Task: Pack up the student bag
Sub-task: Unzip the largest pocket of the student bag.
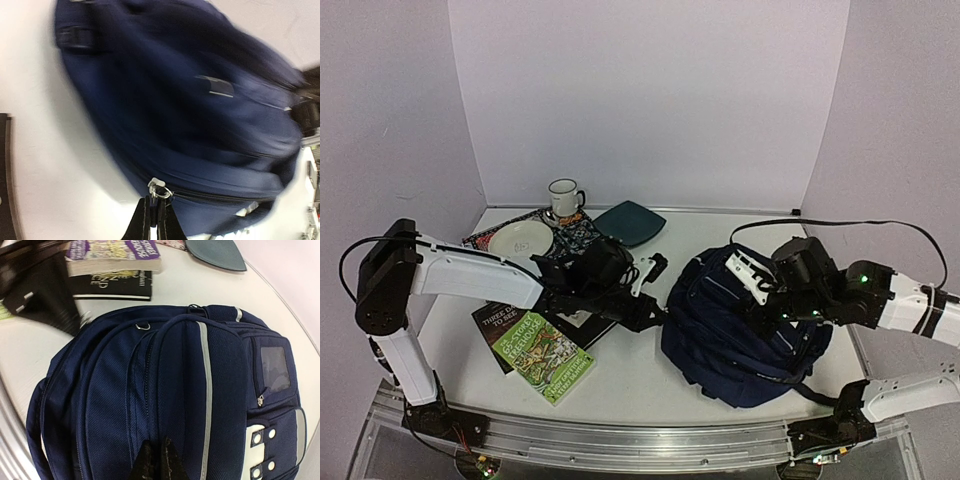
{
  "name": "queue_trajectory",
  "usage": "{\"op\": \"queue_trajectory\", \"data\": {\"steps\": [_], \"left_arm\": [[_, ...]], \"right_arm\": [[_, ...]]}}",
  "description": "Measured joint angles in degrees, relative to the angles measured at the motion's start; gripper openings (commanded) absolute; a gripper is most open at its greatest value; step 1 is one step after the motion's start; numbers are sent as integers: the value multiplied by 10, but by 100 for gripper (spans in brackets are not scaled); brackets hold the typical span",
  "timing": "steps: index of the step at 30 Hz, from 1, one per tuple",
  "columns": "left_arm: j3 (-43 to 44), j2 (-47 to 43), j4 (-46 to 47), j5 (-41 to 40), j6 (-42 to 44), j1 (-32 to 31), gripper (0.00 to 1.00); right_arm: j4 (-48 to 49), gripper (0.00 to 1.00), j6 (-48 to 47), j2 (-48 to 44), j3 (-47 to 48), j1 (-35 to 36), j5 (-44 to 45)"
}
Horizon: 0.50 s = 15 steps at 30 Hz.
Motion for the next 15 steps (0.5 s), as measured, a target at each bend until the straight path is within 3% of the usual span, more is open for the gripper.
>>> {"op": "queue_trajectory", "data": {"steps": [8, 15], "left_arm": [[8, 11, -27, 23, 51, 58, 0], [76, 91, -49, 34, 110, 76, 1]], "right_arm": [[-19, 0, -23, -39, 3, -3, -75], [-56, 0, -45, -37, 25, -7, -130]]}}
